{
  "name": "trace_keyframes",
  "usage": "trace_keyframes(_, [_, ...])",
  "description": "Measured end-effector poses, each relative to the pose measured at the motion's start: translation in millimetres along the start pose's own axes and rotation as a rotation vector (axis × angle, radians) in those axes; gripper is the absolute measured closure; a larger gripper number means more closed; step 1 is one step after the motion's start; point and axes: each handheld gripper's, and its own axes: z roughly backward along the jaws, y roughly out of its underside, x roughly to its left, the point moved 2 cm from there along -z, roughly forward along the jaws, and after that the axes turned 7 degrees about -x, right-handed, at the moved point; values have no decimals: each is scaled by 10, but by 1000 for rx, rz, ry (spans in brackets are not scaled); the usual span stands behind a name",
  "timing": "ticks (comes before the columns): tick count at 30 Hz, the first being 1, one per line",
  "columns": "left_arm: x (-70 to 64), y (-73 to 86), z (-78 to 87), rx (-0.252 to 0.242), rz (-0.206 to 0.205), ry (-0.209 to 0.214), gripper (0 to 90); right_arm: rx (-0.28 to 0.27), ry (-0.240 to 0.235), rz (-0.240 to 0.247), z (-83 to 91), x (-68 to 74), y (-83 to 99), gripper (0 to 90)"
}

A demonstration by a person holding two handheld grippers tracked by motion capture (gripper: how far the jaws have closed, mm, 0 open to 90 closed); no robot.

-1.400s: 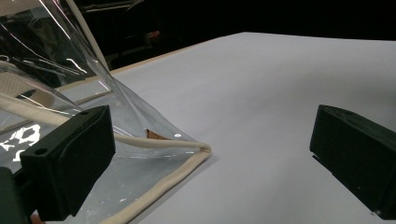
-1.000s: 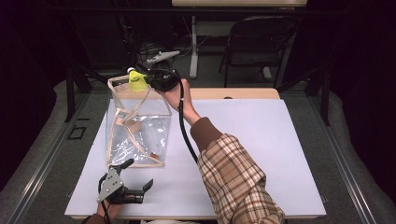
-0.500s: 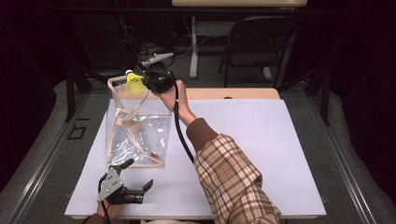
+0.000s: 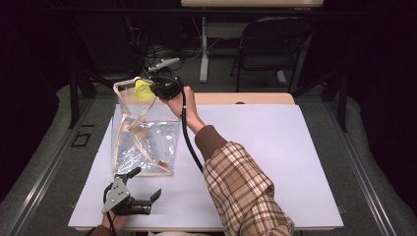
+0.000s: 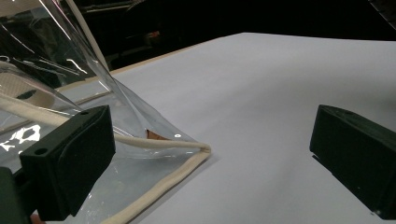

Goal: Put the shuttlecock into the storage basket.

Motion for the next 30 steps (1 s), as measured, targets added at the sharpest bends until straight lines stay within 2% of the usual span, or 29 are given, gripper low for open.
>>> trace_keyframes(5, [-1,1,-2,0,3,0,1,16,8,-8,-31,-16,24,876])
trace_keyframes(8, [0,0,0,-1,2,2,1,24,4,-32,-38,-40,43,749])
trace_keyframes(10, [1,0,-1,-1,1,1,1,18,1,-43,-18,-57,47,689])
trace_keyframes(11, [0,1,-1,-1,3,1,1,18,1,-43,-18,-57,47,689])
trace_keyframes(12, [-1,1,-1,-1,3,1,1,11,-6,-49,13,-82,50,632])
trace_keyframes(13, [0,2,-2,0,3,1,1,11,-6,-49,13,-82,50,632])
trace_keyframes(14, [1,2,-3,1,3,1,1,11,-12,-55,50,-106,55,554])
trace_keyframes(15, [1,2,-3,1,2,1,1,11,-12,-55,50,-106,55,554])
trace_keyframes(19, [5,2,-3,1,3,0,1,13,-47,-63,143,-167,89,374])
trace_keyframes(22, [4,5,-7,4,1,3,1,6,-58,-70,252,-230,126,202])
trace_keyframes(24, [4,4,-6,5,0,2,1,4,-69,-70,310,-239,145,158])
trace_keyframes(30, [8,4,-12,6,2,-6,1,1,-80,-64,464,-282,222,103])
